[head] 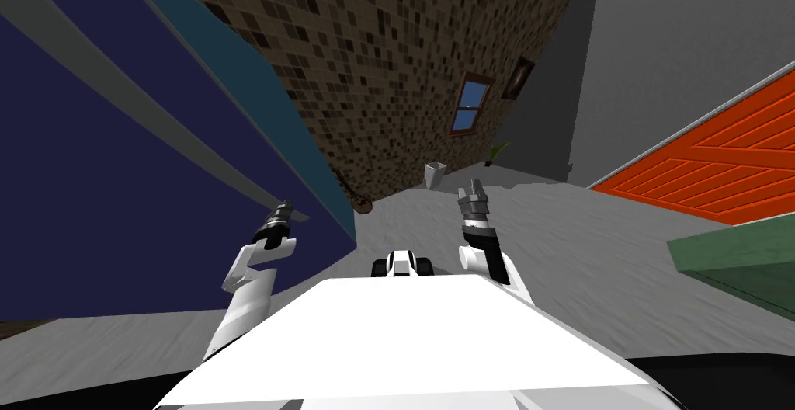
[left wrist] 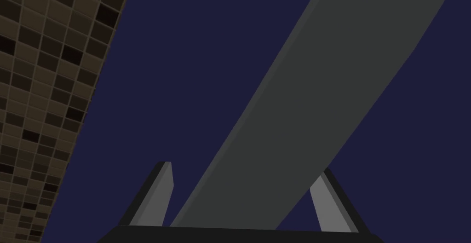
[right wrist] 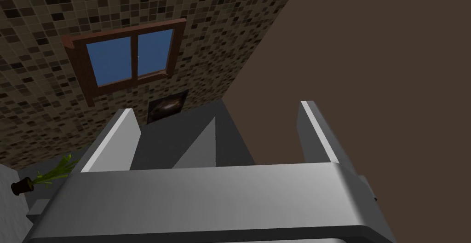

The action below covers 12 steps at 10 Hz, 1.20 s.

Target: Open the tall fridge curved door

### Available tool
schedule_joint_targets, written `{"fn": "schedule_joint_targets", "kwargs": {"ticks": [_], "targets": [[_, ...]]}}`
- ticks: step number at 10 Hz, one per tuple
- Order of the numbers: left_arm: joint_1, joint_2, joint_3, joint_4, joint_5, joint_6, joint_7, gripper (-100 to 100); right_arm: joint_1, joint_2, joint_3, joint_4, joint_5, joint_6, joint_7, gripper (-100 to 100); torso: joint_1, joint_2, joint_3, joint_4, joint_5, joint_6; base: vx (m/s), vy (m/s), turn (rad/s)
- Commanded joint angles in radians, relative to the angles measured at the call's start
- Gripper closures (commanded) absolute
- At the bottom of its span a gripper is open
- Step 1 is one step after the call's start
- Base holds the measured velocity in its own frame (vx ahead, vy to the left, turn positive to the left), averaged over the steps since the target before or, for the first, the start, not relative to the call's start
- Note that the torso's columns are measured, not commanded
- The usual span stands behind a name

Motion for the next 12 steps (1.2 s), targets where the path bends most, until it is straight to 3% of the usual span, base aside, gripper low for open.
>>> {"fn": "schedule_joint_targets", "kwargs": {"ticks": [1,2,3,4,5,6,8,9,10,11,12], "targets": [[0.068,0.004,-0.052,-0.075,0.007,-0.023,0.013,100,0.000,0.000,0.000,0.000,0.000,0.000,0.000,0,0.001,0.002,0.002,0.001,0.000,0.001,0.229,0.048,0.348],[0.109,0.000,-0.102,-0.124,0.011,-0.044,0.021,100,0.000,0.000,0.000,0.000,0.000,0.000,0.000,0,0.003,0.006,0.004,0.001,0.001,-0.002,0.225,0.064,0.424],[0.130,0.000,-0.102,-0.147,0.011,-0.044,0.021,100,0.000,0.000,0.000,0.000,0.000,0.000,0.000,0,0.007,0.009,0.006,0.002,0.003,-0.005,0.165,0.045,0.295],[0.167,-0.005,-0.153,-0.191,0.014,-0.064,0.029,100,0.000,0.000,0.000,0.000,0.000,0.000,0.000,0,0.010,0.012,0.007,0.003,0.004,-0.005,0.176,0.071,0.302],[0.192,-0.005,-0.153,-0.219,0.014,-0.064,0.029,100,0.000,0.000,0.000,0.000,0.000,0.000,0.000,0,0.012,0.008,0.006,0.002,0.004,-0.004,0.175,0.052,0.338],[0.220,-0.009,-0.204,-0.256,0.018,-0.085,0.037,100,0.000,0.000,0.000,0.000,0.000,0.000,0.000,0,0.012,0.007,0.005,0.001,0.004,-0.007,0.196,0.058,0.344],[0.254,-0.009,-0.204,-0.291,0.018,-0.085,0.037,100,0.000,0.000,0.000,0.000,0.000,0.000,0.000,0,0.012,0.008,0.005,0.001,0.005,-0.008,0.113,0.004,0.224],[0.292,-0.013,-0.254,-0.350,0.022,-0.106,0.044,100,-0.001,0.000,0.000,0.000,0.000,0.000,0.000,0,0.012,0.011,0.007,0.001,0.005,-0.006,0.137,0.007,0.271],[0.316,-0.013,-0.254,-0.363,0.022,-0.106,0.044,100,0.000,0.000,0.000,0.000,0.000,0.000,0.000,0,0.011,0.006,0.004,0.001,0.005,-0.004,0.160,0.012,0.326],[0.346,-0.018,-0.305,-0.413,0.026,-0.126,0.052,100,0.000,0.000,0.000,0.000,0.000,0.000,0.000,0,0.011,0.003,0.002,-0.001,0.005,-0.004,0.196,0.026,0.386],[0.372,-0.018,-0.305,-0.436,0.026,-0.126,0.052,100,0.000,0.000,0.000,0.000,0.000,0.000,0.000,0,0.011,0.000,0.000,-0.001,0.005,-0.002,0.172,0.000,0.345]]}}
